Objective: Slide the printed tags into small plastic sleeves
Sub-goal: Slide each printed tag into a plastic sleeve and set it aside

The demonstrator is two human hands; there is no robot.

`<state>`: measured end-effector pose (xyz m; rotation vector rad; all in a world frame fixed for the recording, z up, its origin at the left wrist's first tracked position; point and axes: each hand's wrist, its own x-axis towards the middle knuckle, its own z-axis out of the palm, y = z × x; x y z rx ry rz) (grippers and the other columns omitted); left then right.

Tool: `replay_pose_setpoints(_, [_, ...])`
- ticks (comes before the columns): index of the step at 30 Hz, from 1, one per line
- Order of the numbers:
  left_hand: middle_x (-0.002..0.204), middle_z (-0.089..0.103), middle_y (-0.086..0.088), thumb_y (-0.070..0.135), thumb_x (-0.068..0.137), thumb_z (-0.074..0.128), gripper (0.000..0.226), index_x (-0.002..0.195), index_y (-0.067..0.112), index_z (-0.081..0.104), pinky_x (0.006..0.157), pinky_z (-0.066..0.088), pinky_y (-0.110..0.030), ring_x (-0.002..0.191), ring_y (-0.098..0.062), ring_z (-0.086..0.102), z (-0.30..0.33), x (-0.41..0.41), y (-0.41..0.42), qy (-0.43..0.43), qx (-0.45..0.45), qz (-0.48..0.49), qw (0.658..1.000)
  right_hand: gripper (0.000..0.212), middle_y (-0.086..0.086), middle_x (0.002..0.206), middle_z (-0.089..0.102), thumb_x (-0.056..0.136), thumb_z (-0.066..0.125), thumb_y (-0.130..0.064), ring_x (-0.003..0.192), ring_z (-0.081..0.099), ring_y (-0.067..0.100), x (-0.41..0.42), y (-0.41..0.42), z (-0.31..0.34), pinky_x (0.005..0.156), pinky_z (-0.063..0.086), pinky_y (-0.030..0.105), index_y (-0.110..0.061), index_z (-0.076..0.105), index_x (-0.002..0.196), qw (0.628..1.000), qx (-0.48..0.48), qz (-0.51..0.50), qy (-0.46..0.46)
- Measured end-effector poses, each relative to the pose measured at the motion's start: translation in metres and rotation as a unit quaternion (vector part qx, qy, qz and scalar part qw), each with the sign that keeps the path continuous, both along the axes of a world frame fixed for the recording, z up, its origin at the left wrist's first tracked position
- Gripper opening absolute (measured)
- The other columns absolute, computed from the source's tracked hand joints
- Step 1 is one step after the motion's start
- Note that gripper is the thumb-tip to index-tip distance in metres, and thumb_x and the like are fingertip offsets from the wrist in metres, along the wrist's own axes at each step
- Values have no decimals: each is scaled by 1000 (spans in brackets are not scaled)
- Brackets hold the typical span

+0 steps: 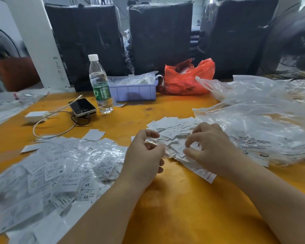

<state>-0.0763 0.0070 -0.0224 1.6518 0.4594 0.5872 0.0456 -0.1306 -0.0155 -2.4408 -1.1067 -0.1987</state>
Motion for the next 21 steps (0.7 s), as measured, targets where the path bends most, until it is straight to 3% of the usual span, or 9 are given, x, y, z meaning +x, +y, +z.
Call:
replay_pose_setpoints(5, [65,64,1,9,87,62,19,90,28,63,50,51,-23,51,-8,57,-1,0,0,3,-3,-10,1000,40,-6,115,45,83,59,-53,114,35,17,-2,7,-5,97,30,36,-27,60,112,998,-10,-55,-39])
replay_pose_setpoints(8, [64,66,4,9,88,63,17,82,23,68,50,51,-22,53,-7,56,-1,0,0,0,-4,-18,1000,31,-7,113,44,83,60,-48,112,34,18,-2,9,-7,93,27,34,-26,63,104,997,-26,-58,-54])
replay_pose_setpoints(12, [68,67,8,11,88,66,11,85,21,71,51,52,-21,57,-4,60,-1,-1,1,-11,-5,-12,1000,15,-9,106,48,85,63,-34,108,37,15,0,5,-6,88,27,30,-27,64,98,998,6,-47,-48])
replay_pose_setpoints(16, [74,66,6,12,87,69,10,88,21,70,53,53,-21,60,-4,61,-1,0,1,-18,-17,-2,1000,7,-9,92,52,86,64,-23,94,42,14,-1,1,0,82,36,30,-25,59,81,999,42,-22,3])
replay_pose_setpoints(19, [77,66,2,11,86,71,15,94,23,67,54,52,-20,62,-4,62,0,1,3,-35,-28,10,999,12,-7,74,60,82,68,-16,72,56,13,-6,-5,10,62,42,26,-20,62,73,986,112,19,123])
replay_pose_setpoints(21, [79,66,-1,11,85,72,24,100,27,62,56,52,-18,67,-5,63,1,1,5,-48,-40,24,998,12,-1,70,66,82,70,-14,66,61,18,-10,-8,17,62,49,33,-20,64,73,972,147,55,172])
